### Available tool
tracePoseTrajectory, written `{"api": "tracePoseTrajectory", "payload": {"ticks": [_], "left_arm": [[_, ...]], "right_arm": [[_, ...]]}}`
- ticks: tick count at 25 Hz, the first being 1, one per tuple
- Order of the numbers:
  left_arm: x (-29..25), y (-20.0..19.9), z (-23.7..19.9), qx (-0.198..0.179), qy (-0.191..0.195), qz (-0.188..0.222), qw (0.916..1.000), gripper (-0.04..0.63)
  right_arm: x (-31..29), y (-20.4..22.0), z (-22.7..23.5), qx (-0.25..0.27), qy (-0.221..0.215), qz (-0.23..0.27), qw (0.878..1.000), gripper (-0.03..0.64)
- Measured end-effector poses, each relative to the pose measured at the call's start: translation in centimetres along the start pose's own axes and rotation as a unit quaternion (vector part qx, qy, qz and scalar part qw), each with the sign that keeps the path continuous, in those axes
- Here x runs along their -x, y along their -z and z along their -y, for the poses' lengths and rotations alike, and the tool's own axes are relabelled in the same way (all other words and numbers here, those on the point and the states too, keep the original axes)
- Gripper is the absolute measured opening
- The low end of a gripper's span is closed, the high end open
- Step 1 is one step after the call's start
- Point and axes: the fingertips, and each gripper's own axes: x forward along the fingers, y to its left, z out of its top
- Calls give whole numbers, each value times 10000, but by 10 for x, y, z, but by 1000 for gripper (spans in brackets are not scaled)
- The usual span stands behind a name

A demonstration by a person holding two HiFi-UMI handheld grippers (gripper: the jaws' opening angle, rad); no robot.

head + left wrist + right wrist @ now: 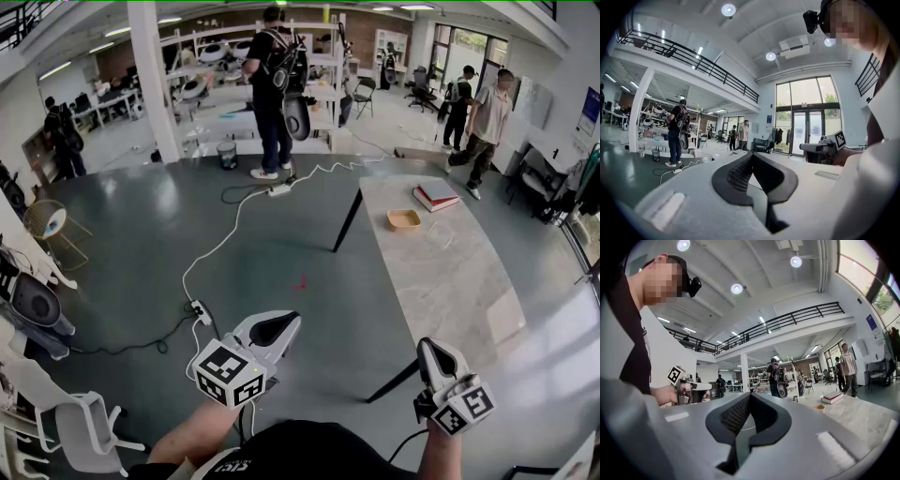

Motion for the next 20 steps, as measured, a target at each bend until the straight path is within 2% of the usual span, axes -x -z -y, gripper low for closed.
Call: {"api": "tracePoseTrajectory", "payload": {"ticks": [11, 20], "left_arm": [[27, 26, -31, 145, -25, -117, 9998, 3], [-13, 39, -31, 294, 306, -278, 9987, 4]], "right_arm": [[-10, 29, -18, -301, 204, -31, 9993, 2], [-21, 32, 5, -469, 292, -125, 9984, 2]]}}
